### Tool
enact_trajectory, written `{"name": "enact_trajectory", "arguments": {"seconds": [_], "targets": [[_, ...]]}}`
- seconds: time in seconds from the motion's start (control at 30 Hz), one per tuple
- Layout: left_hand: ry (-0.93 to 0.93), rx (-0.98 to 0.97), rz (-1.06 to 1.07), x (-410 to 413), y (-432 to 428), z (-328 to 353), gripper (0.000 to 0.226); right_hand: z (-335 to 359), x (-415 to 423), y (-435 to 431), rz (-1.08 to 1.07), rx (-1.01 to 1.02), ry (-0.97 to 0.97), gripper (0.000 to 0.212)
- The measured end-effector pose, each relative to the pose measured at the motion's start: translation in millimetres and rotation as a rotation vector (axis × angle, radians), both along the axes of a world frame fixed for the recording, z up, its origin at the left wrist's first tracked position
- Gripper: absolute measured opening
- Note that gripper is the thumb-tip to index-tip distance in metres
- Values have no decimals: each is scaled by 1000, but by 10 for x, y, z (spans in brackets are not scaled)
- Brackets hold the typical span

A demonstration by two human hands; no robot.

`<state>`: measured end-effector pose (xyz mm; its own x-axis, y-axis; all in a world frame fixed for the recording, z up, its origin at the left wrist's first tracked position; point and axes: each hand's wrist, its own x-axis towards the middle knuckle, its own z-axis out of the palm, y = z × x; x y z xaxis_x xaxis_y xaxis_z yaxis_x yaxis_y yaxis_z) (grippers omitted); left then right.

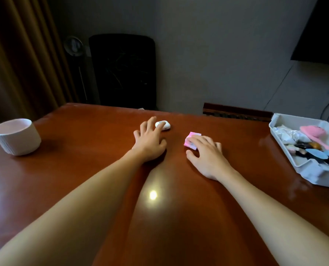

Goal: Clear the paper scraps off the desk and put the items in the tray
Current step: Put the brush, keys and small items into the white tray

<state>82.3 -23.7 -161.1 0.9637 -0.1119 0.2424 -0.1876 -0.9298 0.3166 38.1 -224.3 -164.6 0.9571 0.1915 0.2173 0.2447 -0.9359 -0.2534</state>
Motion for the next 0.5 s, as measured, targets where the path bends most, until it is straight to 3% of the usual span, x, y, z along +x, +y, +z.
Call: {"name": "enact_trajectory", "arguments": {"seconds": [0.13, 0.27, 0.5], "targets": [[-8, -22, -6, 245, -78, -85, 60, -32, 8, 10, -20, 87, -66, 32], [10, 93, -33, 298, -85, -176, 58, -36, -4, 10, -52, 167, -59, 32], [-93, 46, -50, 240, -84, -174, 50, -74, 5, -26, -101, 142, -158, 22]]}}
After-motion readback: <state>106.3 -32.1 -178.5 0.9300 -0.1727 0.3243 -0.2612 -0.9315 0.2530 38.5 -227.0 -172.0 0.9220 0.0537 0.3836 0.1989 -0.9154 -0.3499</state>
